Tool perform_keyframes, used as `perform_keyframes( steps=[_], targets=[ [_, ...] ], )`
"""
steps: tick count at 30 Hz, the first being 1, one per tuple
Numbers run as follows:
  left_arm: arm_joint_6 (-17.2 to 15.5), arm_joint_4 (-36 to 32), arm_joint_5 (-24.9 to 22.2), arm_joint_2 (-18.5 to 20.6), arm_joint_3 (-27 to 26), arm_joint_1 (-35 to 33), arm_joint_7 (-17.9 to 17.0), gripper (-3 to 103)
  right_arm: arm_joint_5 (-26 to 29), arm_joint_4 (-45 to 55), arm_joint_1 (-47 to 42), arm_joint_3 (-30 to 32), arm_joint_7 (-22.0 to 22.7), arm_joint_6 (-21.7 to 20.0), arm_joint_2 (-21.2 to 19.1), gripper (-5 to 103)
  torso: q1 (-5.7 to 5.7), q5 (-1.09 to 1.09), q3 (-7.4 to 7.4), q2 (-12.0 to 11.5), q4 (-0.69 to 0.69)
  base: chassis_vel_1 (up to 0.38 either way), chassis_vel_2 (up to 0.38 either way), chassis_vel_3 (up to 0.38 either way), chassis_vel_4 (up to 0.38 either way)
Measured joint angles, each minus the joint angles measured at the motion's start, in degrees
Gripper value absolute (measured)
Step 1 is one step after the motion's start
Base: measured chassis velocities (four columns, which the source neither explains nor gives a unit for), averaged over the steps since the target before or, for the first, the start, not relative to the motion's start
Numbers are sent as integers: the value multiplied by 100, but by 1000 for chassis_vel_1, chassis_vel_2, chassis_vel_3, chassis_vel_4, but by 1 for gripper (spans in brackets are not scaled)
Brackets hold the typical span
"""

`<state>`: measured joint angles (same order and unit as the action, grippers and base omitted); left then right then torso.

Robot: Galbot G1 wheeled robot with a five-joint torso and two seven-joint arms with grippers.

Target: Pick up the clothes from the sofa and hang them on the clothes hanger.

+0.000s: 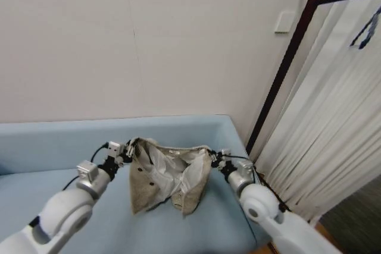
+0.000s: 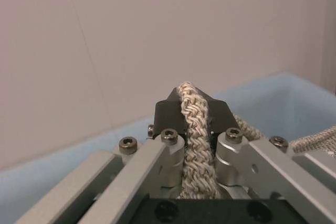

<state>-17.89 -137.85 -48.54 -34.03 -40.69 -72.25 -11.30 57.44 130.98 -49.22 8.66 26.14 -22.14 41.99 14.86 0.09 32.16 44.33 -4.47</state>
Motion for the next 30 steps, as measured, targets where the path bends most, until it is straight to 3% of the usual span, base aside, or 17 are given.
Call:
perform_keyframes(
  steps=[4, 5, 9, 10, 16, 17, 21, 25, 28, 30],
  targets=[
    [-118, -513, -1067, 386, -1245, -194, 184, 6, 1330, 572, 1051, 162, 152, -52, -660, 2, 0, -2, 0, 0, 2, 0, 0, 0, 0],
    [-118, -513, -1067, 386, -1245, -194, 184, 6, 1330, 572, 1051, 162, 152, -52, -660, 2, 0, -2, 0, 0, 2, 0, 0, 0, 0],
    [-271, -596, -1934, 438, -2936, -653, 643, 6, 2672, 925, 2013, 196, 322, -237, -1198, 2, 0, -2, 0, 0, 2, 0, 0, 0, 0],
    [-271, -596, -1934, 438, -2936, -653, 643, 6, 2672, 925, 2013, 196, 322, -237, -1198, 2, 0, -2, 0, 0, 2, 0, 0, 0, 0],
    [-475, -588, -3744, 453, -5208, -849, 1177, 6, 4315, 1098, 3642, 255, 445, -409, -1726, 2, 0, 0, 0, 0, 1, 0, 0, 0, 0],
    [-475, -588, -3744, 453, -5208, -849, 1177, 6, 4315, 1098, 3642, 255, 445, -409, -1726, 2, 0, 0, 0, 0, 1, 0, 0, 0, 0],
    [-566, -576, -4747, 467, -6223, -951, 1698, 6, 5511, 1113, 4629, 269, 560, -532, -2111, 2, 0, 0, 0, 1, 2, 0, 0, 0, 0],
    [-542, -570, -5208, 459, -6585, -1016, 2027, 6, 6135, 1128, 5075, 344, 518, -627, -2481, 2, -1, -1, 0, 0, 0, 0, 0, 0, 0],
    [-628, -566, -5605, 414, -6750, -1048, 2056, 6, 6418, 1154, 5204, 375, 460, -710, -2748, 2, -1, 1, -1, 1, -1, 0, 0, 0, 0],
    [-957, -560, -5956, 277, -6833, -1137, 1841, 6, 6849, 1197, 5247, 388, 477, -787, -2985, 2, -1, 1, -1, 0, -2, 0, 0, 0, 0]
  ],
)
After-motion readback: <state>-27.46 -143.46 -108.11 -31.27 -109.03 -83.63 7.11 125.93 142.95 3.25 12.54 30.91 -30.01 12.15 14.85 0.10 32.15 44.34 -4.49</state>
